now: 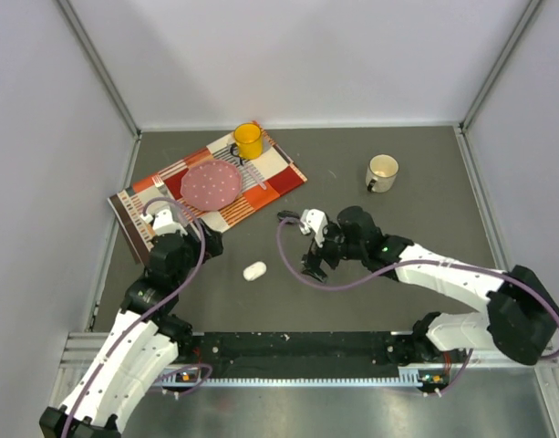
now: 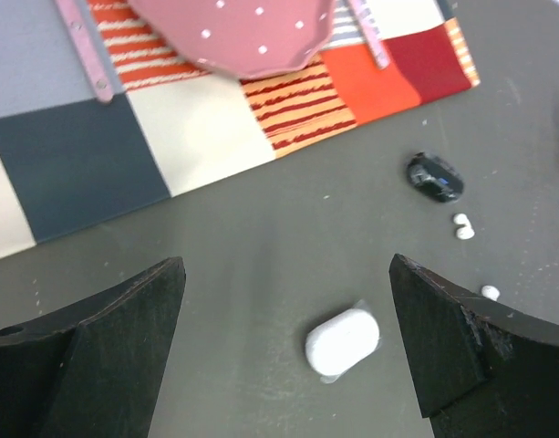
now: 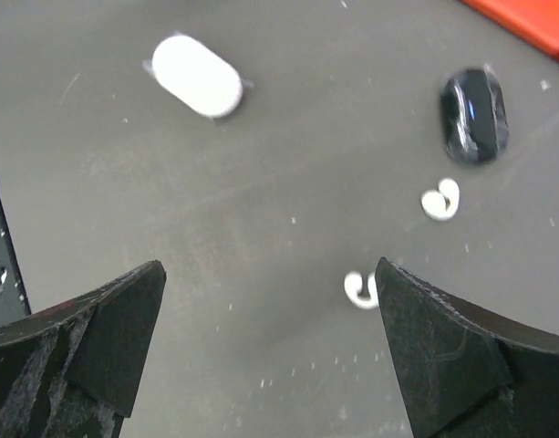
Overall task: Insert the wireless bluetooth earbuds into the charging case
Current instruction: Pick up the charging case at the center of the board.
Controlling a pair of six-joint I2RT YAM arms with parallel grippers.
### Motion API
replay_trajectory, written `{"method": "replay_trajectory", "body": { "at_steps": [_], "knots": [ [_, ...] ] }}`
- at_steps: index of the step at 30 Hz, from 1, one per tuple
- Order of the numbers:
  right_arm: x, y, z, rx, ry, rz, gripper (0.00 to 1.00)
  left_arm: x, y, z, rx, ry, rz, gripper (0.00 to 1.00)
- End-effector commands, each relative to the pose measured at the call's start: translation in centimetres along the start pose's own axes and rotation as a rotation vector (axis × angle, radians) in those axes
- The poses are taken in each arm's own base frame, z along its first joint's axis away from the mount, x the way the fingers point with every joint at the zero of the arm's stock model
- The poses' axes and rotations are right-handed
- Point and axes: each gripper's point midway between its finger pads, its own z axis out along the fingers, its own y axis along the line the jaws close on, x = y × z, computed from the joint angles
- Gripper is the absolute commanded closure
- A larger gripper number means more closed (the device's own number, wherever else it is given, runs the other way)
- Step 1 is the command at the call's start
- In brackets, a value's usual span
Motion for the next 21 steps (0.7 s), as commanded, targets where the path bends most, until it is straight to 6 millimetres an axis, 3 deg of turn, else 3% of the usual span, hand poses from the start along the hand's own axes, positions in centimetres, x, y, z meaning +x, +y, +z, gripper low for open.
{"method": "replay_trajectory", "body": {
  "at_steps": [1, 2, 3, 5, 6, 9, 15, 21],
  "knots": [
    [-4.8, 0.8, 2.9, -0.119, -0.201, -0.144, 0.01, 2.2, 1.5, -0.2, -0.032, 0.106, 0.003, 0.01],
    [-5.9, 1.2, 3.4, -0.155, -0.22, -0.143, 0.01, 2.5, 1.6, -0.1, -0.032, 0.121, 0.005, 0.01],
    [-5.1, 1.5, 4.7, -0.189, -0.19, -0.128, 0.01, 2.3, 1.7, -0.2, -0.037, 0.119, 0.0, 0.01],
    [-6.2, 2.8, 5.6, -0.282, -0.221, -0.161, 0.02, 2.1, 1.7, -0.3, -0.036, 0.118, 0.011, 0.01],
    [-5.4, 3.3, 6.7, -0.32, -0.208, -0.2, 0.02, 1.9, 1.6, -0.4, -0.032, 0.11, 0.013, 0.01],
    [-6.3, 4.4, 8.0, -0.392, -0.24, -0.291, 0.01, 1.4, 1.6, -0.6, -0.029, 0.098, 0.027, 0.01],
    [-4.7, 6.2, 11.4, -0.498, -0.21, -0.431, 0.01, 1.4, 1.6, -0.9, -0.015, 0.091, 0.027, 0.01],
    [-3.3, 7.2, 14.3, -0.538, -0.195, -0.411, 0.04, 1.0, 1.8, -1.1, -0.023, 0.066, 0.025, 0.01]
  ]
}}
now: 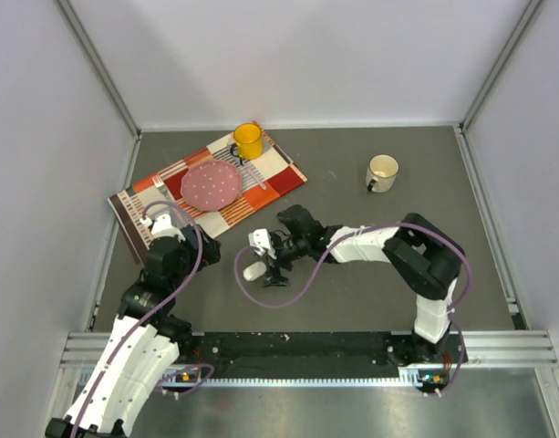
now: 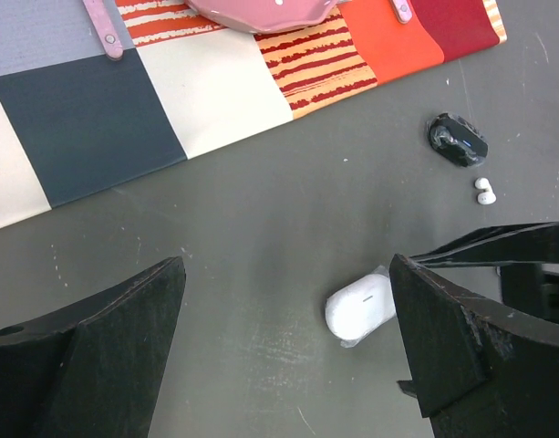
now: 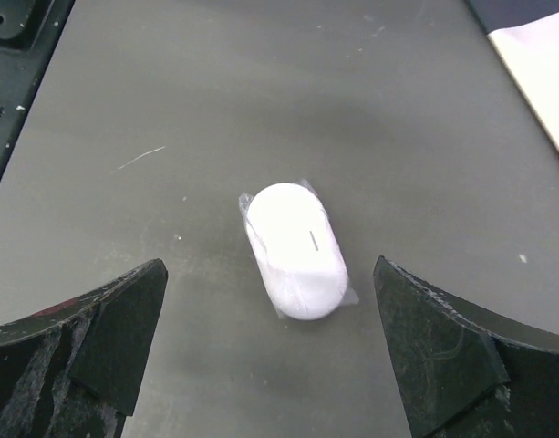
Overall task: Insert the wireless bluetooth earbuds into the charging case
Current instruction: Pick up the charging case at the center of the board.
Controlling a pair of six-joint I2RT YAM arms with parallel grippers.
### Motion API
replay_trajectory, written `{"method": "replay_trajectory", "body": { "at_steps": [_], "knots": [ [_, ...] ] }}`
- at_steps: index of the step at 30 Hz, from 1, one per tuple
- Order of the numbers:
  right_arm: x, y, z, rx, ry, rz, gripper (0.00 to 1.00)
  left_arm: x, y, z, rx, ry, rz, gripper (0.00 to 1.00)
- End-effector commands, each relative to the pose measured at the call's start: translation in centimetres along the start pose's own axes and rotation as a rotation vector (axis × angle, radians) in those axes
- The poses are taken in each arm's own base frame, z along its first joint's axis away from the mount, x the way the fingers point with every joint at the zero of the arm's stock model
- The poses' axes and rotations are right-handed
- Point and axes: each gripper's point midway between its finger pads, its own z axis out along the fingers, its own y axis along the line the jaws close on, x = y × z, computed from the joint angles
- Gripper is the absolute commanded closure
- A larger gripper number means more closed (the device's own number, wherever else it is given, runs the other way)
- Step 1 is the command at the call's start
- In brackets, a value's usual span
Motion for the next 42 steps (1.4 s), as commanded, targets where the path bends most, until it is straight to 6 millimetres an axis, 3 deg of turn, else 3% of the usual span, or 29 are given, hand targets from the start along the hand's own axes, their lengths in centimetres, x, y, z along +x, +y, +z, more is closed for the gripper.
{"method": "replay_trajectory", "body": {
  "at_steps": [1, 9, 11, 17, 18, 20, 22, 24, 25, 26, 28, 32, 33, 40, 42],
  "knots": [
    [-1.3, -0.4, 1.9, -0.032, -0.067, -0.07, 0.08, -0.8, -0.1, -0.3, 0.006, -0.03, 0.015, 0.01],
    [0.2, -1.2, 3.8, 0.005, -0.038, -0.019, 0.18, -0.6, -0.1, -0.1, 0.004, -0.021, 0.02, 0.01],
    [0.2, -1.6, 3.8, 0.024, -0.039, -0.014, 0.25, -0.6, 0.0, 0.0, 0.004, -0.02, 0.022, 0.01],
    [0.9, -1.5, 3.3, 0.076, 0.009, 0.036, 0.55, -0.4, -0.1, 0.1, 0.009, -0.014, 0.02, 0.01],
    [1.2, -1.6, 3.1, 0.105, 0.022, 0.035, 0.65, -0.3, -0.1, 0.1, 0.008, -0.013, 0.02, 0.01],
    [1.4, -1.1, 2.4, 0.143, 0.019, 0.036, 0.7, -0.3, -0.1, 0.1, 0.011, -0.011, 0.02, 0.01],
    [2.2, -0.5, 1.7, 0.187, 0.036, 0.049, 0.88, -0.3, 0.0, 0.1, 0.006, -0.012, 0.022, 0.01],
    [-0.2, -1.2, 0.5, 0.284, -0.019, -0.004, 0.98, -0.2, 0.0, 0.2, 0.004, -0.008, 0.022, 0.01],
    [0.6, -0.2, -0.1, 0.303, -0.006, -0.007, 1.0, -0.2, 0.0, 0.2, 0.004, -0.008, 0.022, 0.01],
    [-2.0, -0.9, -1.3, 0.363, -0.074, -0.067, 1.0, -0.2, 0.0, 0.2, 0.005, -0.007, 0.022, 0.01],
    [-2.2, 0.0, -2.2, 0.432, -0.064, -0.122, 1.0, 0.0, -0.1, 0.3, 0.01, -0.001, 0.023, 0.01],
    [-5.8, 0.1, -5.0, 0.57, -0.085, -0.324, 1.0, 0.3, -0.3, 0.5, 0.018, 0.013, 0.014, 0.01],
    [-7.5, -0.4, -6.4, 0.639, -0.112, -0.357, 1.0, 0.3, -0.4, 0.5, 0.025, 0.016, 0.008, 0.02],
    [-13.1, 0.0, -11.7, 0.859, -0.213, -0.637, 1.0, 0.1, -1.5, 0.2, 0.075, 0.013, -0.044, 0.05],
    [-14.3, 0.3, -12.3, 0.881, -0.228, -0.667, 1.0, 0.0, -1.8, 0.0, 0.088, 0.013, -0.058, 0.09]
  ]
}}
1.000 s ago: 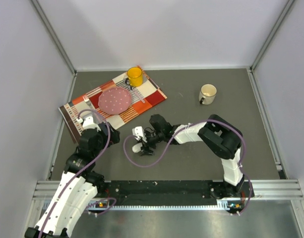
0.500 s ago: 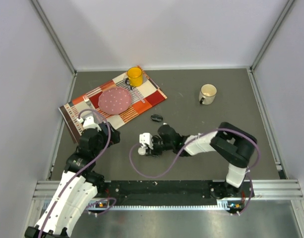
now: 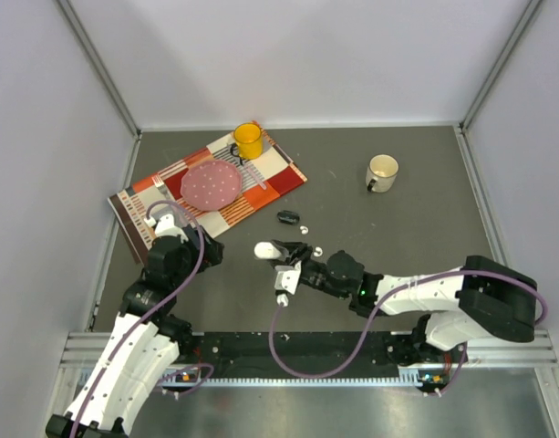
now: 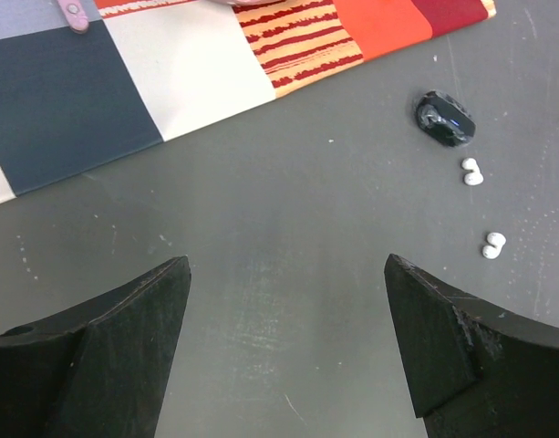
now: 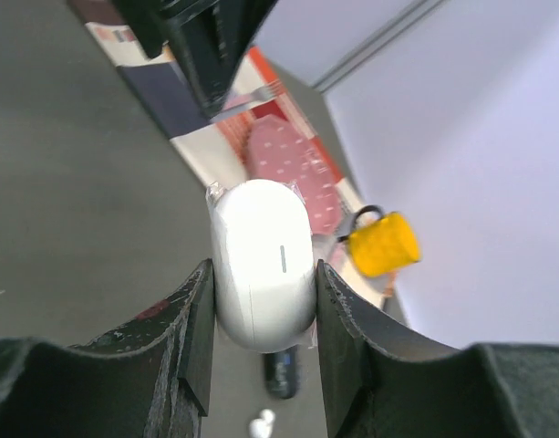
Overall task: Insert the wireless bluetooth earbuds into the charging case
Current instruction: Pick up the charging case at the center of the board.
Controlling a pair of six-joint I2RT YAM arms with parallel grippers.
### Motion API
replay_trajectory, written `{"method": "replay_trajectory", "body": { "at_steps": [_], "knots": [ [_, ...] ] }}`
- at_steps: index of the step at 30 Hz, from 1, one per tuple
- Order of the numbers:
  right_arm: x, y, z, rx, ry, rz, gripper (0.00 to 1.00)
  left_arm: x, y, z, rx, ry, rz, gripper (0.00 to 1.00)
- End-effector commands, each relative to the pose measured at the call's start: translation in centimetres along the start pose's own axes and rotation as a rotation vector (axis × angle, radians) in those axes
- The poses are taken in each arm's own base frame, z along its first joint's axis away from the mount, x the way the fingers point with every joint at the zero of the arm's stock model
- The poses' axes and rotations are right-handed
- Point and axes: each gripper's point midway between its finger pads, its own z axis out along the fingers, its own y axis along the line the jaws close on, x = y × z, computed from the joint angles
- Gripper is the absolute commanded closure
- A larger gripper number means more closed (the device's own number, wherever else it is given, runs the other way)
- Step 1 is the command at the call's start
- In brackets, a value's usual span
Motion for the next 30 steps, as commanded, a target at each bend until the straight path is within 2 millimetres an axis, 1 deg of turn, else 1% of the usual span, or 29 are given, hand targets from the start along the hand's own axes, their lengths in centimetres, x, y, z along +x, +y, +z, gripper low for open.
{"method": "replay_trajectory", "body": {
  "at_steps": [1, 4, 5, 6, 8, 9, 11, 15, 16, 18, 19, 21, 22, 23, 24, 25, 26, 27, 28, 29, 30],
  "knots": [
    [-4.9, -5.6, -1.4, 0.21, -0.106, -0.161, 1.0, -1.2, -1.7, -0.4, 0.075, -0.038, -0.048, 0.09],
    [-6.8, -6.9, -2.2, 0.26, -0.143, -0.197, 1.0, -1.9, -3.2, -1.0, 0.149, -0.055, -0.064, 0.13],
    [-7.6, -7.7, -2.6, 0.285, -0.16, -0.204, 1.0, -2.2, -3.4, -1.1, 0.157, -0.069, -0.071, 0.14],
    [-8.4, -8.0, -2.8, 0.297, -0.174, -0.209, 1.0, -2.4, -4.3, -1.4, 0.207, -0.072, -0.084, 0.14],
    [-9.4, -9.0, -3.5, 0.322, -0.194, -0.216, 1.0, -2.3, -5.1, -1.7, 0.263, -0.078, -0.084, 0.16],
    [-9.8, -9.1, -3.5, 0.32, -0.204, -0.216, 1.0, -2.8, -5.6, -2.0, 0.288, -0.103, -0.088, 0.19],
    [-10.5, -9.8, -4.1, 0.336, -0.221, -0.21, 1.0, -2.6, -5.9, -2.1, 0.316, -0.103, -0.082, 0.21],
    [-11.1, -10.1, -4.5, 0.333, -0.235, -0.197, 1.0, -2.6, -5.9, -2.2, 0.327, -0.112, -0.083, 0.19],
    [-11.0, -9.9, -4.4, 0.324, -0.233, -0.171, 1.0, -2.5, -5.8, -2.1, 0.319, -0.106, -0.083, 0.17],
    [-10.8, -9.7, -4.2, 0.304, -0.221, -0.125, 1.0, -2.5, -5.6, -2.1, 0.309, -0.113, -0.085, 0.17],
    [-9.9, -8.5, -3.9, 0.253, -0.194, -0.049, 1.0, -2.5, -5.4, -2.1, 0.302, -0.113, -0.084, 0.16],
    [-9.2, -7.4, -3.5, 0.187, -0.15, 0.055, 1.0, -2.5, -5.3, -2.1, 0.294, -0.114, -0.085, 0.16],
    [-7.9, -5.4, -3.5, 0.113, -0.092, 0.193, 1.0, -2.4, -5.2, -2.1, 0.292, -0.112, -0.082, 0.16],
    [-7.1, -4.5, -3.5, 0.08, -0.048, 0.265, 1.0, -2.3, -5.1, -2.1, 0.288, -0.108, -0.082, 0.16],
    [-6.2, -4.9, -3.7, 0.112, 0.007, 0.336, 1.0, -2.3, -5.1, -2.1, 0.284, -0.109, -0.083, 0.16],
    [-4.6, -3.9, -4.0, 0.133, 0.097, 0.496, 1.0, -2.2, -4.9, -2.1, 0.279, -0.109, -0.083, 0.16],
    [-2.6, -4.5, -4.7, 0.229, 0.193, 0.579, 1.0, -2.2, -4.9, -2.1, 0.277, -0.106, -0.083, 0.16],
    [-2.3, -4.6, -4.8, 0.274, 0.219, 0.712, 1.0, -2.1, -4.8, -2.0, 0.271, -0.107, -0.084, 0.16],
    [-1.5, -4.1, -5.1, 0.288, 0.268, 0.749, 1.0, -2.0, -4.7, -2.0, 0.27, -0.105, -0.082, 0.16],
    [0.1, -2.7, -5.5, 0.281, 0.363, 0.78, 1.0, -2.0, -4.7, -1.9, 0.271, -0.103, -0.084, 0.16],
    [0.3, -3.2, -5.6, 0.321, 0.394, 0.818, 1.0, -2.0, -4.8, -1.9, 0.273, -0.105, -0.087, 0.16]
  ]
}}
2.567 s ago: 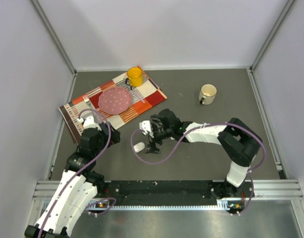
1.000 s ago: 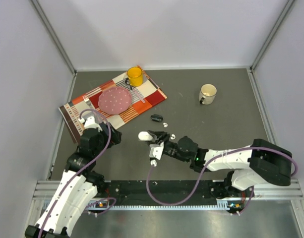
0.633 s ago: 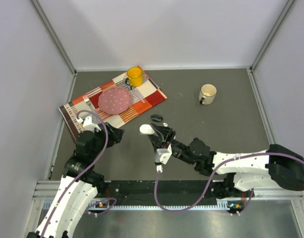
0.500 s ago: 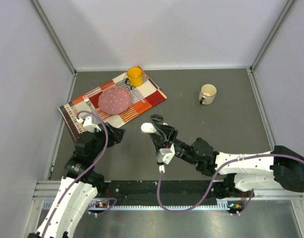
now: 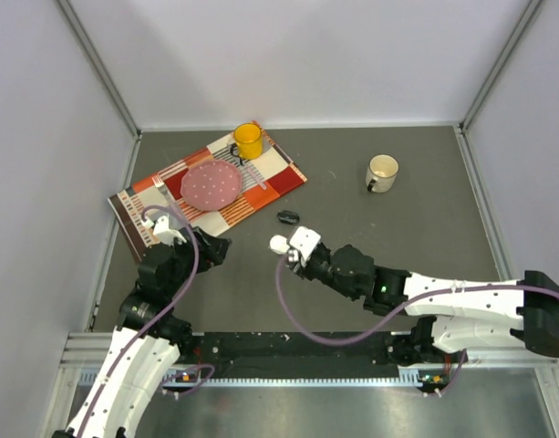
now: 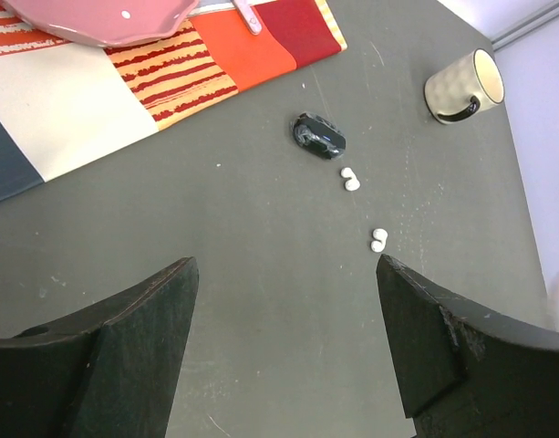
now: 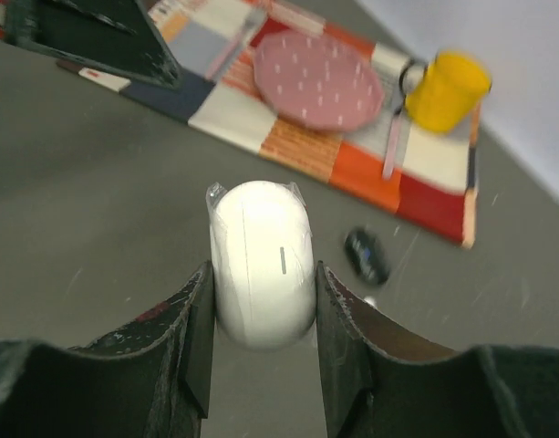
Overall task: Insert the wireless bluetooth earbuds into the charging case
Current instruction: Pick up the charging case at the center of the board.
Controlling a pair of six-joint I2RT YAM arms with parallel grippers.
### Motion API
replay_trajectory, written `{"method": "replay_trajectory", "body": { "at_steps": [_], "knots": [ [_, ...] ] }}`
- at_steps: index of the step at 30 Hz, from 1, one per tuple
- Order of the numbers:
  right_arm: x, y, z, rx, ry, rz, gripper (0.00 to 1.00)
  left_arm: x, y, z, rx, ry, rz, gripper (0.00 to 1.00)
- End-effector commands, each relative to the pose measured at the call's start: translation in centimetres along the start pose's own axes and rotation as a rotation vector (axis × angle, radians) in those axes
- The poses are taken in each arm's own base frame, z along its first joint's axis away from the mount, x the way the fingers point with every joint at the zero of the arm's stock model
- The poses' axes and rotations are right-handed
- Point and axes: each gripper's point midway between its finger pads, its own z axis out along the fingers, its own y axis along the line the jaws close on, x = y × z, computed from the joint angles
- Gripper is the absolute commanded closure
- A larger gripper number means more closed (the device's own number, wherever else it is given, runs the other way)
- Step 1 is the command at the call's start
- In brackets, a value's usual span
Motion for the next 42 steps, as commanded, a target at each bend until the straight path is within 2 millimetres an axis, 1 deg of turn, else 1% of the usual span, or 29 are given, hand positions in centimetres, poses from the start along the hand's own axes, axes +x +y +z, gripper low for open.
{"method": "replay_trajectory", "body": {
  "at_steps": [1, 2, 3, 4, 6, 7, 8, 9, 10, 11, 12, 13, 14, 15, 16, 17, 20, 21, 23, 24, 27, 30, 31, 36, 41, 42],
  "knots": [
    [3.8, -0.8, -1.0, 0.209, 0.251, 0.429, 1.0, -0.4, 0.1, 0.2, 0.001, -0.03, -0.004, 0.16],
    [5.4, -0.1, -1.0, 0.212, 0.319, 0.441, 1.0, -0.4, 0.0, 0.2, 0.007, -0.028, -0.009, 0.16],
    [5.4, 0.1, -0.6, 0.225, 0.336, 0.483, 1.0, -0.4, -0.1, 0.3, 0.01, -0.029, -0.021, 0.16],
    [5.7, 0.7, -0.3, 0.242, 0.353, 0.577, 1.0, -0.3, -0.1, 0.3, 0.015, -0.027, -0.027, 0.16],
    [6.6, 1.7, 0.3, 0.248, 0.406, 0.641, 1.0, -0.3, -0.8, 0.4, 0.05, -0.026, -0.041, 0.16],
    [6.6, 2.0, 0.6, 0.273, 0.402, 0.726, 1.0, -0.2, -1.1, 0.4, 0.067, -0.021, -0.046, 0.16],
    [6.9, 1.9, 0.7, 0.306, 0.4, 0.757, 1.0, 0.1, -1.8, 0.4, 0.107, -0.008, -0.06, 0.16],
    [6.9, 1.9, 1.0, 0.323, 0.388, 0.791, 1.0, 0.7, -1.9, 0.6, 0.128, 0.011, -0.079, 0.16],
    [6.7, 1.9, 1.2, 0.337, 0.37, 0.823, 1.0, 0.2, -3.0, 0.8, 0.184, -0.006, -0.095, 0.16],
    [6.7, 1.8, 1.4, 0.342, 0.355, 0.827, 1.0, 0.2, -4.0, 0.8, 0.235, -0.003, -0.152, 0.16],
    [6.4, 1.8, 1.7, 0.338, 0.334, 0.836, 1.0, 2.1, -4.3, 1.2, 0.288, 0.063, -0.179, 0.17],
    [5.3, 1.6, 2.4, 0.325, 0.283, 0.835, 1.0, 2.3, -4.8, 1.3, 0.332, 0.067, -0.209, 0.19],
    [4.9, 1.4, 2.5, 0.328, 0.257, 0.826, 1.0, 1.2, -6.6, 1.1, 0.425, 0.039, -0.264, 0.22],
    [4.6, 1.2, 2.7, 0.334, 0.239, 0.818, 1.0, 2.8, -6.2, 1.5, 0.432, 0.097, -0.297, 0.24],
    [3.8, 0.9, 2.9, 0.331, 0.206, 0.805, 1.0, 2.9, -6.6, 1.5, 0.457, 0.109, -0.307, 0.25],
    [3.5, 0.8, 3.1, 0.329, 0.191, 0.797, 1.0, 2.8, -7.0, 1.5, 0.475, 0.117, -0.309, 0.28],
    [2.3, 0.9, 3.5, 0.292, 0.148, 0.779, 1.0, 3.2, -7.3, 2.1, 0.471, 0.163, -0.297, 0.29],
    [2.0, 1.1, 3.7, 0.279, 0.136, 0.777, 1.0, 2.7, -8.1, 1.9, 0.493, 0.159, -0.285, 0.29],
    [1.7, 1.6, 3.9, 0.245, 0.129, 0.752, 1.0, 2.1, -8.6, 2.0, 0.506, 0.144, -0.257, 0.29],
    [1.7, 1.8, 3.9, 0.238, 0.131, 0.742, 1.0, 1.5, -9.2, 1.8, 0.514, 0.137, -0.247, 0.29],
    [1.9, 2.2, 4.1, 0.225, 0.141, 0.72, 1.0, 0.7, -10.3, 1.5, 0.544, 0.132, -0.218, 0.28],
    [1.8, 2.3, 4.2, 0.22, 0.14, 0.706, 1.0, 0.6, -11.2, 1.1, 0.576, 0.134, -0.198, 0.28],
    [1.9, 2.3, 4.2, 0.217, 0.144, 0.7, 1.0, 0.7, -11.3, 1.0, 0.582, 0.138, -0.193, 0.29],
    [1.1, 2.4, 4.3, 0.195, 0.129, 0.684, 1.0, 1.9, -12.1, 1.2, 0.615, 0.195, -0.159, 0.33],
    [0.4, 2.4, 4.3, 0.181, 0.108, 0.673, 1.0, 3.4, -11.6, 2.4, 0.557, 0.27, -0.133, 0.37],
    [0.3, 2.3, 4.3, 0.179, 0.107, 0.671, 1.0, 3.3, -11.7, 2.4, 0.561, 0.268, -0.129, 0.38]
  ]
}}
